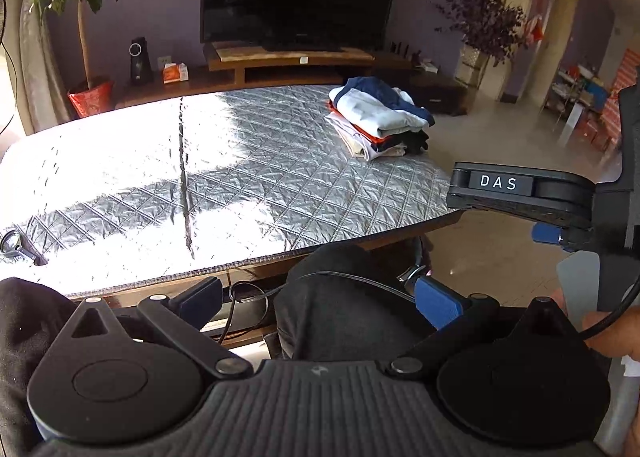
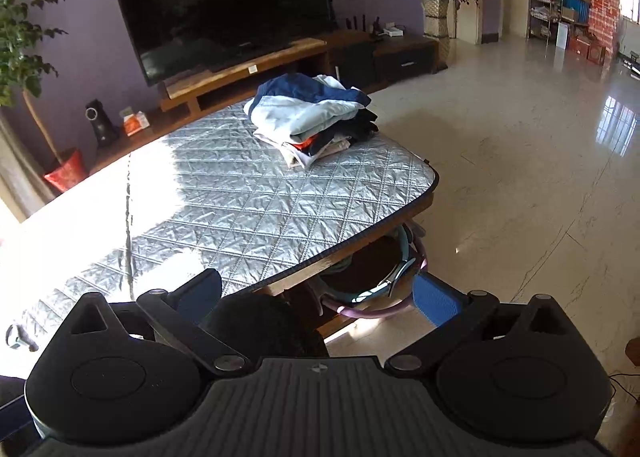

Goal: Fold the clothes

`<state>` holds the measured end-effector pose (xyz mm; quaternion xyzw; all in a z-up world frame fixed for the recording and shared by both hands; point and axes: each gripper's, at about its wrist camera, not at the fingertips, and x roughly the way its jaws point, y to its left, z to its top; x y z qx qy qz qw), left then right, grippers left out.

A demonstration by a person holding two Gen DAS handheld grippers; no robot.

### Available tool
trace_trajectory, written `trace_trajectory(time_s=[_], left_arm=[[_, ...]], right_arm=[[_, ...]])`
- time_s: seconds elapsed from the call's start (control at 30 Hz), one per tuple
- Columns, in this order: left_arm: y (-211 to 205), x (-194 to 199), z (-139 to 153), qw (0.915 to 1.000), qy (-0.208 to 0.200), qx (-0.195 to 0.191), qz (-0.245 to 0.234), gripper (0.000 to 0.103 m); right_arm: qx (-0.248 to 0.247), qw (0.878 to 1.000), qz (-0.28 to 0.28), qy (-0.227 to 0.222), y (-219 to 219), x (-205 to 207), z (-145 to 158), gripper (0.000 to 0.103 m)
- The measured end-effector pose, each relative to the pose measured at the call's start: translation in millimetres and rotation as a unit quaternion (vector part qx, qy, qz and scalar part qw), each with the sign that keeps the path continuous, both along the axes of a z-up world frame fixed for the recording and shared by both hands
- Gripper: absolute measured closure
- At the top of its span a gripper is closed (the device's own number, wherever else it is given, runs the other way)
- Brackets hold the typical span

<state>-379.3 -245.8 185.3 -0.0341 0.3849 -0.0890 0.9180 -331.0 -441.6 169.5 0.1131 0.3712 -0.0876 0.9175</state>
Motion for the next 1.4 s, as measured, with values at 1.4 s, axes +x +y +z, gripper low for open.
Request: trace_trajectory(time_s=[1.4], left_arm=[[47,-10,1,0.9961,-0.035,-0.080,0.013,0.001]], right_arm=[[-0.080,0.996,0.029,0.007,43,-20,-6,0.000]])
